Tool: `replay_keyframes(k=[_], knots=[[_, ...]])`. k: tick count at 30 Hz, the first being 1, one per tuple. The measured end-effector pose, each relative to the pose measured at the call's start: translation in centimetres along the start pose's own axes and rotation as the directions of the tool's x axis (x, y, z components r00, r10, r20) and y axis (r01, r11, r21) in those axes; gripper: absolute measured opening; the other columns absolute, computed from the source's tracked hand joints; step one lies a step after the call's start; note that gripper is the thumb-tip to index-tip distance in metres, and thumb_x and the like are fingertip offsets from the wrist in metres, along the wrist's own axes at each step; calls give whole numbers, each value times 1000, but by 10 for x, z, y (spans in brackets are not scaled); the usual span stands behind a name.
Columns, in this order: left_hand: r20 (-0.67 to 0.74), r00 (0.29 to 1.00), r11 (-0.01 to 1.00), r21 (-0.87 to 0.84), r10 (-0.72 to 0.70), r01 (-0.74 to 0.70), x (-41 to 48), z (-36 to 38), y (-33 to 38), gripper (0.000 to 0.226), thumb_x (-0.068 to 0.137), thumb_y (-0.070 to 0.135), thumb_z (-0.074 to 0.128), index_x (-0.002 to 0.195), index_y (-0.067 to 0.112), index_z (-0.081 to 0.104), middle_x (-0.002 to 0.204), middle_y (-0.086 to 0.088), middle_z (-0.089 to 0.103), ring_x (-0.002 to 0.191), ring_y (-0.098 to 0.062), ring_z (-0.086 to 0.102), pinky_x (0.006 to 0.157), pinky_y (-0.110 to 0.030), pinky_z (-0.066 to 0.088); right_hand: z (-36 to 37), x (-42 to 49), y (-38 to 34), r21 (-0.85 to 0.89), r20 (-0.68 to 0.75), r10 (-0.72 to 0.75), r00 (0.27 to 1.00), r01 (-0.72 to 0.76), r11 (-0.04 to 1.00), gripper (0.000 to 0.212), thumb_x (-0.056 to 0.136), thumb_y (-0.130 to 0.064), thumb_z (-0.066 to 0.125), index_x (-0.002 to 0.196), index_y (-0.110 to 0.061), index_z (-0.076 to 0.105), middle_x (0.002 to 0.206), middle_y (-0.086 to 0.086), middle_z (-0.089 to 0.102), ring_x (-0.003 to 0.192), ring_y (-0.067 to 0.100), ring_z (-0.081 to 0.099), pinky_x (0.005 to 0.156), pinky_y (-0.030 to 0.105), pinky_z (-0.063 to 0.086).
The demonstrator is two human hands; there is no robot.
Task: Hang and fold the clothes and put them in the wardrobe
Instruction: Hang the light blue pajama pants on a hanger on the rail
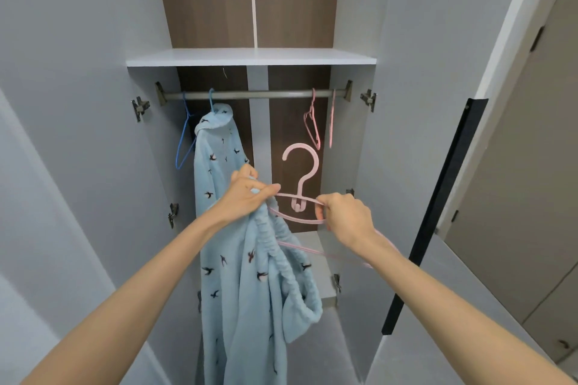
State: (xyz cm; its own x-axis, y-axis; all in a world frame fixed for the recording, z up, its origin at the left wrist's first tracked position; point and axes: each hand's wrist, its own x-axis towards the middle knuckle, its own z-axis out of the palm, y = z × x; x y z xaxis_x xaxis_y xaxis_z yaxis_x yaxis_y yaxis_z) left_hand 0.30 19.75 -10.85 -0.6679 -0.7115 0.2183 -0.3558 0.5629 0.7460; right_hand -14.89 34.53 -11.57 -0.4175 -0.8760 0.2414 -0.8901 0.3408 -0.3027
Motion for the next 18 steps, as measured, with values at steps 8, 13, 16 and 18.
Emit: replay_keyframes(k=[8,13,16,18], knots=[[-11,896,834,371,445,-409,-29,23,33,29,91,28,56,66,22,45,93,3,37,87,-15,35,79,-30,35,-8,-23,37,157,-152,30,988,-5,988,33,83,0,41,65,-26,51,61,-4,57,67,27,54,60,30,39],[23,858,731,513,512,-450,-38,21,43,20,95,25,52,102,6,49,99,-10,49,77,-20,49,71,-32,43,-15,-25,49,204,-192,-1,981,41,978,32,83,-1,43,64,-24,56,53,-8,57,63,20,58,64,31,49],[55,892,645,671,449,-367,-36,17,43,31,98,35,39,115,13,52,93,-2,51,81,-17,52,67,-25,38,-14,-25,49,243,-246,-1,969,63,968,33,83,-3,46,63,-27,56,51,-12,57,61,11,55,60,26,42],[79,907,577,747,415,-329,-37,13,43,35,99,40,30,109,16,54,87,3,44,77,-13,47,62,-23,33,-13,-23,46,251,-298,-52,953,131,959,33,85,-3,50,75,-32,61,67,-13,64,70,8,53,61,24,35]])
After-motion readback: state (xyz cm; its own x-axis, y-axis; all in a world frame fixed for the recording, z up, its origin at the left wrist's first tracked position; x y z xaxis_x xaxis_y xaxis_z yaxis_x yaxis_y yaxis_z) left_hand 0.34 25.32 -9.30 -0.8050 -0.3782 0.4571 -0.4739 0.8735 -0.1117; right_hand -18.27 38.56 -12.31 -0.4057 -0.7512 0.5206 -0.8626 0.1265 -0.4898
